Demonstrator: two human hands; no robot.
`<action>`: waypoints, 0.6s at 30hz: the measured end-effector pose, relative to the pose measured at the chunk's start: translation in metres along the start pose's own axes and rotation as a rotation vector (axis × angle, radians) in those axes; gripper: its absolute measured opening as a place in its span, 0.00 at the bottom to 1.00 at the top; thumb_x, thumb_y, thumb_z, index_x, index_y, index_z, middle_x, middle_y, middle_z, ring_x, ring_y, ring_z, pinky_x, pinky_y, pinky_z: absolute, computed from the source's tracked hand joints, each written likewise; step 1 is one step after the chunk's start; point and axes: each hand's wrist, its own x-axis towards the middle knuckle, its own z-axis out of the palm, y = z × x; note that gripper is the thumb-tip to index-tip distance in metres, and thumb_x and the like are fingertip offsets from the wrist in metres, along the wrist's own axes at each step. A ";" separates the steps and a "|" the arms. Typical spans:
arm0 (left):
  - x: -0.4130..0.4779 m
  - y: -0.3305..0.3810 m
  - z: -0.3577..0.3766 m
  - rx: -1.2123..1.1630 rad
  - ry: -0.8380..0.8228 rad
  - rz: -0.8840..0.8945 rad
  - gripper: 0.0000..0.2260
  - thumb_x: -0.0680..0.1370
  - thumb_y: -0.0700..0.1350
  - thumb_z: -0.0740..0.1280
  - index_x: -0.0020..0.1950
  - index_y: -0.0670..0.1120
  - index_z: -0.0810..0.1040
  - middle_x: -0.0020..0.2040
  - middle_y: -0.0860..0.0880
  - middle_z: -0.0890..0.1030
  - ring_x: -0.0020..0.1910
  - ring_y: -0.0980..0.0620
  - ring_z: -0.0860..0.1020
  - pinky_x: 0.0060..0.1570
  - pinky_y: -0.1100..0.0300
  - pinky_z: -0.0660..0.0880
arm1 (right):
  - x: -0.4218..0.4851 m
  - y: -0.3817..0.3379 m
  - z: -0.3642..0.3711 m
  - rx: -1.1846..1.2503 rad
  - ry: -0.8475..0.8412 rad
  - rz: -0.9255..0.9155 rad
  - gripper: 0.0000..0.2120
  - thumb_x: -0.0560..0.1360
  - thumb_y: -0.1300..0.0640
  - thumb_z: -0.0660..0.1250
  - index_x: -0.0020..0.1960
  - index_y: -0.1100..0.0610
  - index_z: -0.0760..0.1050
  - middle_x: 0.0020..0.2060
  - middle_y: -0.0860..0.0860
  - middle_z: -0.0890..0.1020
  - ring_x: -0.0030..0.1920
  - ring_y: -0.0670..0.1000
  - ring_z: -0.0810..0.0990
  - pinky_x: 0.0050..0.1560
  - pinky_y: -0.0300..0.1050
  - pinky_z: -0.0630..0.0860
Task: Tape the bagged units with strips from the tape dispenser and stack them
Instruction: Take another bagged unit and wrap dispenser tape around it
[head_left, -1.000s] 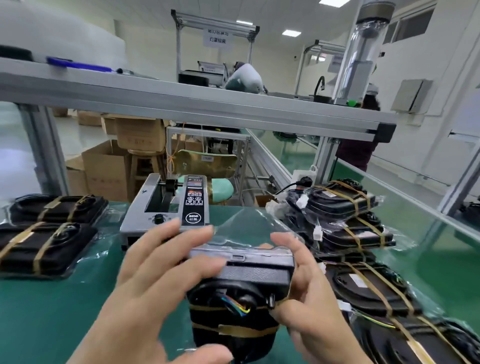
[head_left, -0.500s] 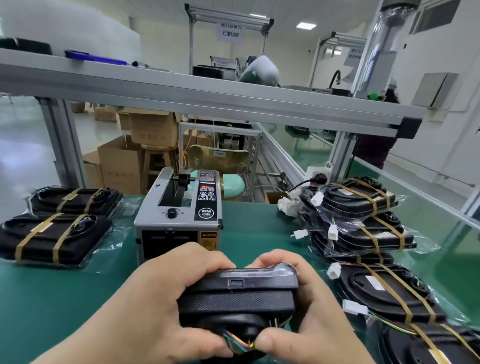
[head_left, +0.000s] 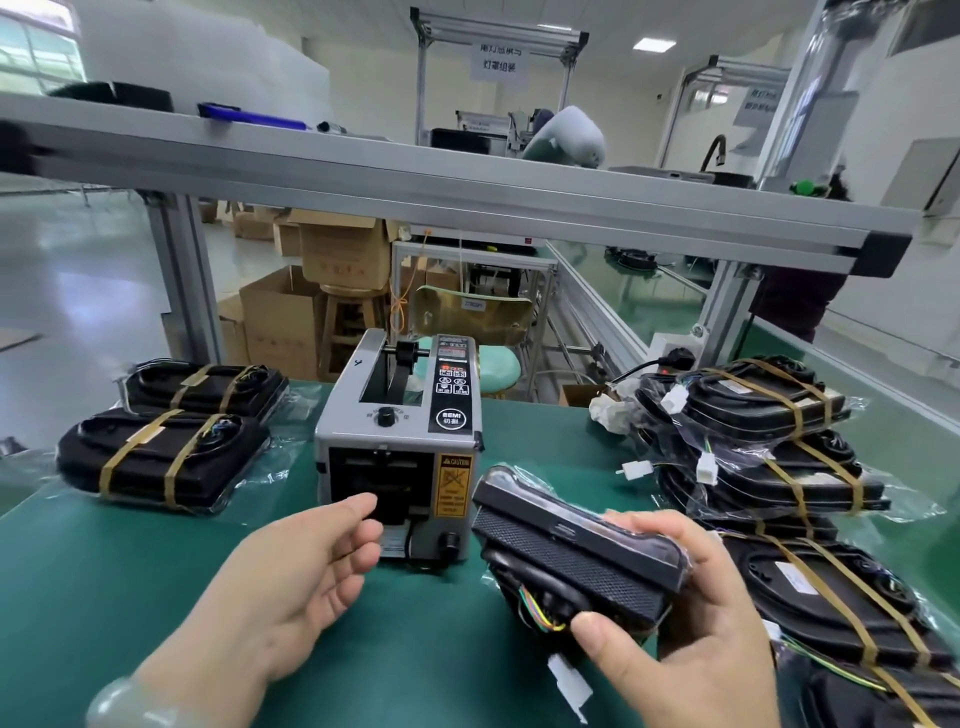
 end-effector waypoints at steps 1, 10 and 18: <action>0.002 0.002 0.002 -0.038 0.018 -0.032 0.05 0.74 0.44 0.70 0.47 0.44 0.81 0.30 0.51 0.81 0.25 0.57 0.77 0.26 0.64 0.71 | -0.001 0.000 0.001 0.007 0.004 -0.011 0.31 0.53 0.68 0.75 0.50 0.43 0.78 0.47 0.47 0.84 0.44 0.48 0.84 0.44 0.37 0.79; 0.013 0.007 0.017 -0.121 0.073 -0.014 0.04 0.77 0.43 0.67 0.44 0.44 0.79 0.26 0.52 0.81 0.20 0.60 0.76 0.19 0.70 0.70 | -0.004 0.006 0.002 -0.054 0.012 -0.047 0.33 0.53 0.66 0.76 0.55 0.47 0.77 0.48 0.50 0.84 0.47 0.51 0.83 0.47 0.43 0.80; 0.021 0.007 0.026 -0.080 0.212 0.020 0.06 0.76 0.45 0.70 0.42 0.43 0.79 0.26 0.52 0.81 0.20 0.60 0.76 0.18 0.70 0.68 | -0.006 0.007 0.003 -0.059 0.012 -0.052 0.33 0.53 0.63 0.76 0.56 0.47 0.77 0.47 0.51 0.83 0.45 0.51 0.83 0.45 0.42 0.80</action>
